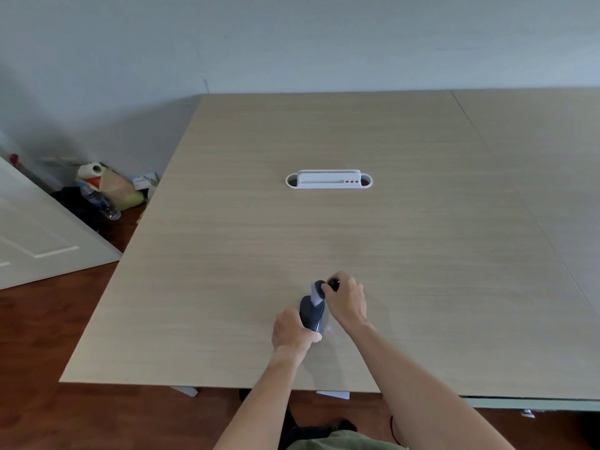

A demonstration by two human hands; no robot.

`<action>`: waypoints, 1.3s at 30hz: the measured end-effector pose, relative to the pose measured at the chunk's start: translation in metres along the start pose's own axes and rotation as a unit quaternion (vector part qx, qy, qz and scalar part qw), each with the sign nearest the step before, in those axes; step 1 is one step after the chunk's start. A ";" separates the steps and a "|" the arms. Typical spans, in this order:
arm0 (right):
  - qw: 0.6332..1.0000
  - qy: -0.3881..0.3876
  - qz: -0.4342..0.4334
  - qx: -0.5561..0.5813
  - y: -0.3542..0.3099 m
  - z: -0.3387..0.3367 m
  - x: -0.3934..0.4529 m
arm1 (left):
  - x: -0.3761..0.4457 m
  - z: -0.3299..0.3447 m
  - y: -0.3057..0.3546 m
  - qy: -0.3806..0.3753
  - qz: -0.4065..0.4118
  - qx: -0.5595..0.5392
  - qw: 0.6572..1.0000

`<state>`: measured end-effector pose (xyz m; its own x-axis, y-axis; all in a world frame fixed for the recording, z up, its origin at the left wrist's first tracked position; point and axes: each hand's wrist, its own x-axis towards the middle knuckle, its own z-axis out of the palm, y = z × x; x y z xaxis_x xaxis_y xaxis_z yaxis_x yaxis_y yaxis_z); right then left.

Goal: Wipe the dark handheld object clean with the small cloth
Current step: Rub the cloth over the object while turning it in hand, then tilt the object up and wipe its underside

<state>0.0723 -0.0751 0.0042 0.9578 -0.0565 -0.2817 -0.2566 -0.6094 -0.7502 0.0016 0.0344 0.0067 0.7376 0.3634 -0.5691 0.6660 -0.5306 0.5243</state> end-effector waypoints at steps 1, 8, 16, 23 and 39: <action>1.000 -0.015 -0.006 0.011 -0.006 0.002 0.002 | 0.000 0.000 0.000 0.002 -0.001 0.001 1.000; 0.996 -0.038 -0.027 -0.078 -0.016 0.013 0.002 | 0.001 0.001 -0.001 0.002 -0.001 -0.002 1.000; 0.995 0.084 0.024 0.042 0.039 -0.021 -0.021 | 0.001 0.011 0.000 0.035 0.054 0.091 0.994; 0.994 0.067 -0.055 -0.067 0.077 -0.026 -0.041 | 0.003 0.015 0.007 0.017 0.064 0.129 0.989; 0.977 0.001 -0.054 -0.205 0.087 -0.004 -0.061 | 0.006 0.020 -0.001 0.033 0.078 0.102 0.991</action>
<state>-0.0081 -0.1280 -0.0418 0.9770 0.0239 -0.2118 -0.0810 -0.8776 -0.4726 0.0030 0.0219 -0.0096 0.8404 0.3094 -0.4450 0.5111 -0.7255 0.4609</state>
